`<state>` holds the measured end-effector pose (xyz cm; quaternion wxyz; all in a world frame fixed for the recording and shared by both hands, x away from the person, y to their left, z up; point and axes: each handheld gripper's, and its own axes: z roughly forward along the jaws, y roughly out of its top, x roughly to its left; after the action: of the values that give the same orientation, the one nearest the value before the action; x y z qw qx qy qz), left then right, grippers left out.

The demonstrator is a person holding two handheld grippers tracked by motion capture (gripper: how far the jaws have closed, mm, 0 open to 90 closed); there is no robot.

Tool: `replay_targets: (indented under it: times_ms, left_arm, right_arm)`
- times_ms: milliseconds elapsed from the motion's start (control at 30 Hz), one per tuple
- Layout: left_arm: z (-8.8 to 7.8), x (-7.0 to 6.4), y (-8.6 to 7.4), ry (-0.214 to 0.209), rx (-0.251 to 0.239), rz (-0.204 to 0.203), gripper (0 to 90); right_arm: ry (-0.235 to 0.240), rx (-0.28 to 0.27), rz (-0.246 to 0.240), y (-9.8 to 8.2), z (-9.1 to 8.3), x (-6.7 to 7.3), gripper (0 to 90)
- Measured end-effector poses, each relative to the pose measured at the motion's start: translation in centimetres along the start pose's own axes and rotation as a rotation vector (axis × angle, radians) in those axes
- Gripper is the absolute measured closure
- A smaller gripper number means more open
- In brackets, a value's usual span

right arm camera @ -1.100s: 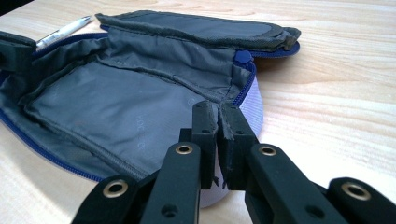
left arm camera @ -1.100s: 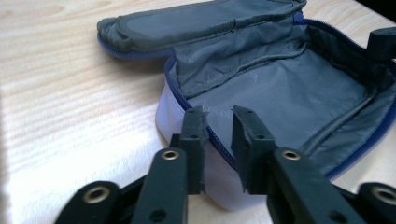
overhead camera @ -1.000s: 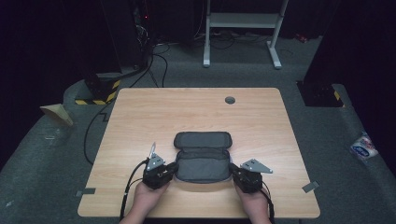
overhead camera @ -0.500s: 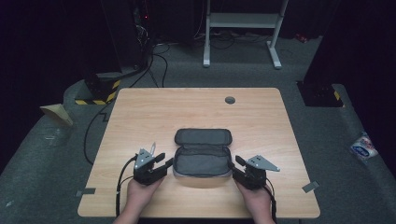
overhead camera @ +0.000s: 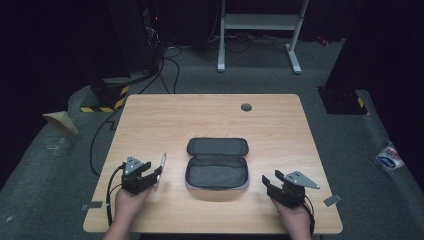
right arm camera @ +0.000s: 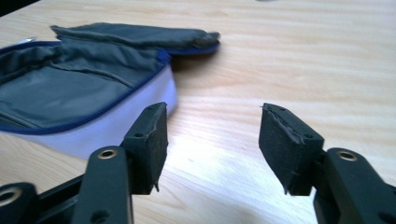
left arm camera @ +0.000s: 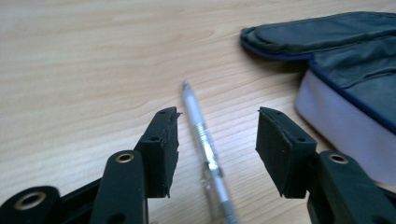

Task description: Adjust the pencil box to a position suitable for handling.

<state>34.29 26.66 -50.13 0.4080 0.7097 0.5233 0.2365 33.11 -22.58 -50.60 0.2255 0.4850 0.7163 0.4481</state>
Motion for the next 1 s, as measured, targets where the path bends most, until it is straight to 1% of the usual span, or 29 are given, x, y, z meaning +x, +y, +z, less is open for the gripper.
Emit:
replay_targets:
  times_ms: [33, 100, 167, 233, 300, 333, 367, 433, 467, 500, 533, 567, 633, 700, 800, 833, 900, 1000]
  left_arm:
    - [0.0, 0.1, -0.2, 0.018, 0.004, 0.008, 48.4]
    - [0.1, 0.3, -0.3, 0.037, 0.019, 0.021, 48.3]
    - [0.4, 0.4, -0.5, 0.041, 0.027, 0.024, 47.5]
    - [0.6, 0.5, -0.6, 0.034, 0.042, 0.021, 46.1]
    - [0.8, 0.5, -0.6, 0.039, 0.045, 0.028, 46.3]
    - [0.9, 0.5, -0.7, 0.045, 0.049, 0.03, 46.0]
    - [1.1, 0.5, -0.7, 0.051, 0.056, 0.033, 45.9]
    - [1.2, 0.5, -0.7, 0.051, 0.073, 0.022, 45.9]
    - [1.3, 0.5, -0.7, 0.049, 0.076, 0.016, 45.8]
    - [1.3, 0.6, -0.7, 0.046, 0.079, 0.017, 45.5]
    - [1.3, 0.5, -0.6, 0.05, 0.084, 0.018, 44.5]
    - [1.4, 0.5, -0.6, 0.053, 0.092, 0.01, 43.3]
    - [1.8, 0.2, -0.3, 0.068, 0.136, 0.024, 42.6]
    - [2.1, -0.1, 0.1, 0.071, 0.147, 0.039, 41.4]
    - [2.6, -0.4, 0.4, 0.055, 0.163, 0.045, 40.0]
    - [2.9, -0.5, 0.4, 0.057, 0.181, 0.051, 41.7]
    - [3.4, -0.6, 0.8, 0.071, 0.207, 0.049, 43.1]
    - [3.6, -0.7, 1.2, 0.063, 0.194, 0.045, 46.0]
  right_arm:
    - [-0.013, 0.01, 0.003, -0.2, 0.0, -0.3, 41.4]
    - [-0.031, 0.037, -0.003, -0.5, 0.0, -0.7, 40.5]
    - [-0.045, 0.082, -0.033, -0.8, 0.3, -1.0, 37.3]
    - [-0.054, 0.137, -0.067, -1.0, 0.8, -1.0, 35.3]
    - [-0.053, 0.171, -0.062, -1.1, 1.0, -1.0, 34.6]
    - [-0.058, 0.175, -0.055, -1.1, 1.0, -0.9, 34.8]
    - [-0.058, 0.179, -0.059, -1.1, 1.1, -0.9, 35.0]
    - [-0.058, 0.216, -0.052, -1.0, 1.3, -1.0, 33.7]
    - [-0.059, 0.223, -0.053, -1.0, 1.4, -0.9, 33.0]
    - [-0.061, 0.225, -0.066, -1.0, 1.5, -0.9, 32.7]
    - [-0.065, 0.228, -0.07, -1.0, 1.5, -0.8, 32.6]
    - [-0.071, 0.231, -0.076, -1.0, 1.6, -0.7, 32.6]
    - [-0.076, 0.232, -0.09, -0.9, 1.7, -0.6, 32.6]
    - [-0.079, 0.234, -0.09, -0.9, 1.7, -0.5, 32.6]
    - [-0.078, 0.233, -0.089, -0.9, 1.7, -0.6, 32.6]
    - [-0.078, 0.232, -0.089, -0.9, 1.7, -0.6, 32.6]
    - [-0.078, 0.233, -0.089, -0.9, 1.7, -0.6, 32.6]
    - [-0.077, 0.232, -0.088, -0.9, 1.7, -0.6, 32.7]
